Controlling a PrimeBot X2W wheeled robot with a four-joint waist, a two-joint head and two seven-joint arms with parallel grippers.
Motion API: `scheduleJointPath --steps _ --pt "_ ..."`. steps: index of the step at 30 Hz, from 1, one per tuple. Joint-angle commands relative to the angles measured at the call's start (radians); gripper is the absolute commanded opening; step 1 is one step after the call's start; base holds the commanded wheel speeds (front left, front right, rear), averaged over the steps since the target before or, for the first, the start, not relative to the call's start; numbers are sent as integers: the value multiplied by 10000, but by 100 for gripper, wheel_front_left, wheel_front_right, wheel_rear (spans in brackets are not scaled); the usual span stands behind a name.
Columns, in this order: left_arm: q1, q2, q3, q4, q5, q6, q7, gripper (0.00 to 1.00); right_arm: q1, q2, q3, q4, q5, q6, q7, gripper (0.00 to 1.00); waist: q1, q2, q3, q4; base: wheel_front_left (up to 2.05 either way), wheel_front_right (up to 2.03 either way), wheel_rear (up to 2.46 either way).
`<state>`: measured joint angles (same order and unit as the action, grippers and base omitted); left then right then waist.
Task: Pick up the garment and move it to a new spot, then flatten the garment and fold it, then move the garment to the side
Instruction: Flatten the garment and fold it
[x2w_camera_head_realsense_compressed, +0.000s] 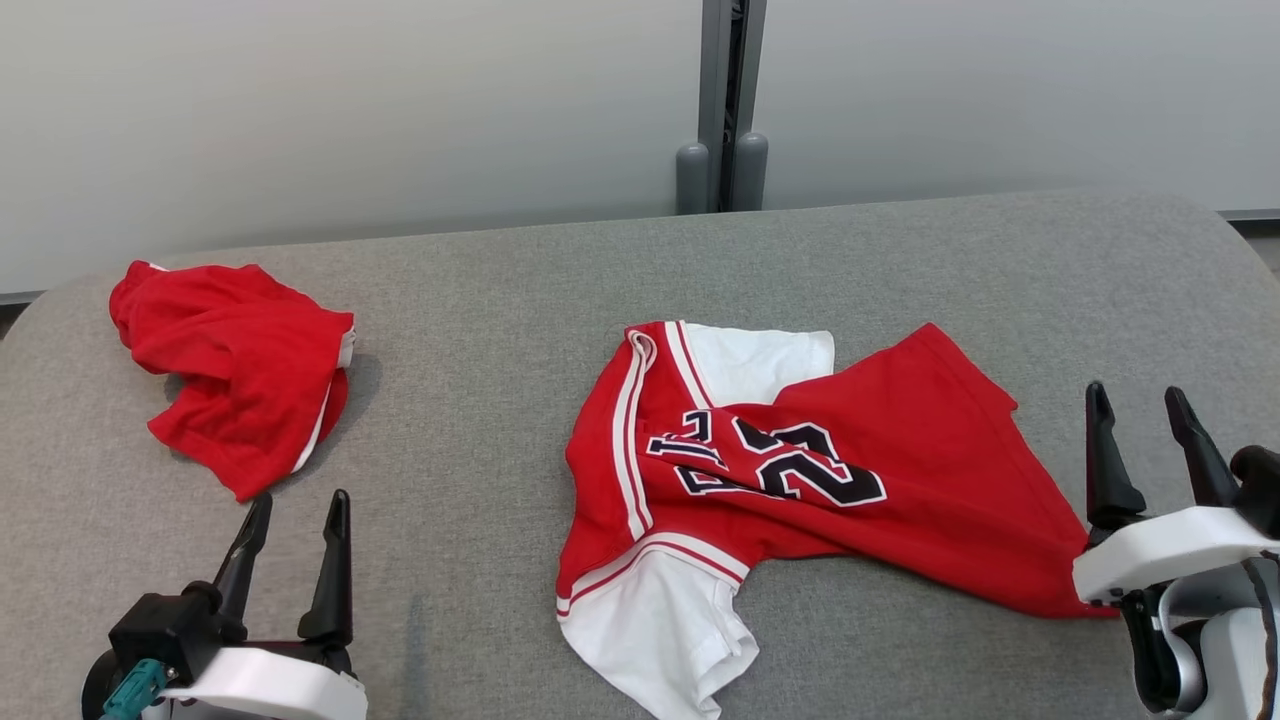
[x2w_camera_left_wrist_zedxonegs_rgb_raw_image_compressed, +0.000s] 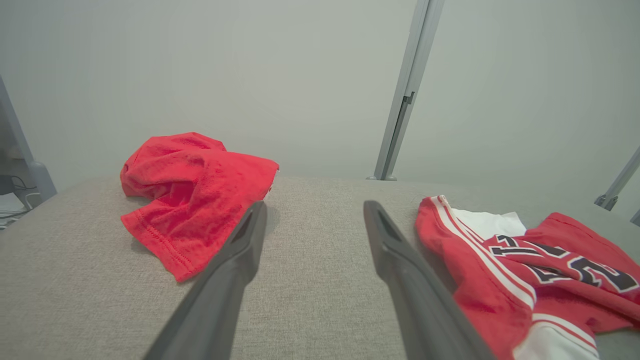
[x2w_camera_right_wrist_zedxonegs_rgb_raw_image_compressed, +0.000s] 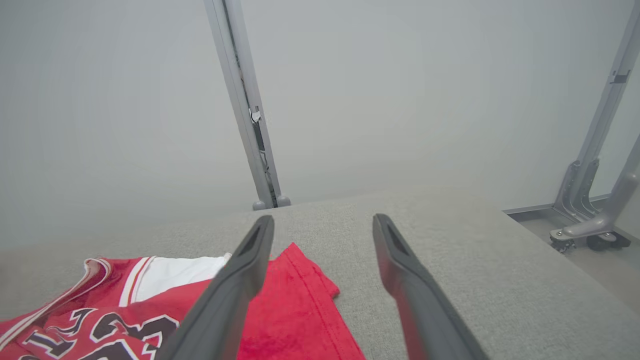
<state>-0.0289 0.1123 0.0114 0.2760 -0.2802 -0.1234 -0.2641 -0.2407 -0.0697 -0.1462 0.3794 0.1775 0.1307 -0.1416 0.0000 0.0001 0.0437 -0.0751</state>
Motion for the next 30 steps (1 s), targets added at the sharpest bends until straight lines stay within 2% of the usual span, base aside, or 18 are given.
scheduleJointPath --steps 1,6,14,30 --pt "-117 68 36 -21 4 -45 -2 100 85 15 107 -333 1 3 -369 100 0 -1 -25 54 0 0 0" --pt "-123 36 39 -38 -43 -54 -2 100 203 143 280 -1063 88 3 -1111 100 0 -1 -48 188 0 0 0" --pt "-211 -57 173 -188 -73 -61 -2 100 574 165 871 -2094 590 3 -1244 100 0 -1 -76 409 0 0 0" --pt "-66 -189 144 -164 -3 -57 -2 100 867 160 1109 -2029 692 3 -1252 100 0 -1 -108 503 0 0 0"
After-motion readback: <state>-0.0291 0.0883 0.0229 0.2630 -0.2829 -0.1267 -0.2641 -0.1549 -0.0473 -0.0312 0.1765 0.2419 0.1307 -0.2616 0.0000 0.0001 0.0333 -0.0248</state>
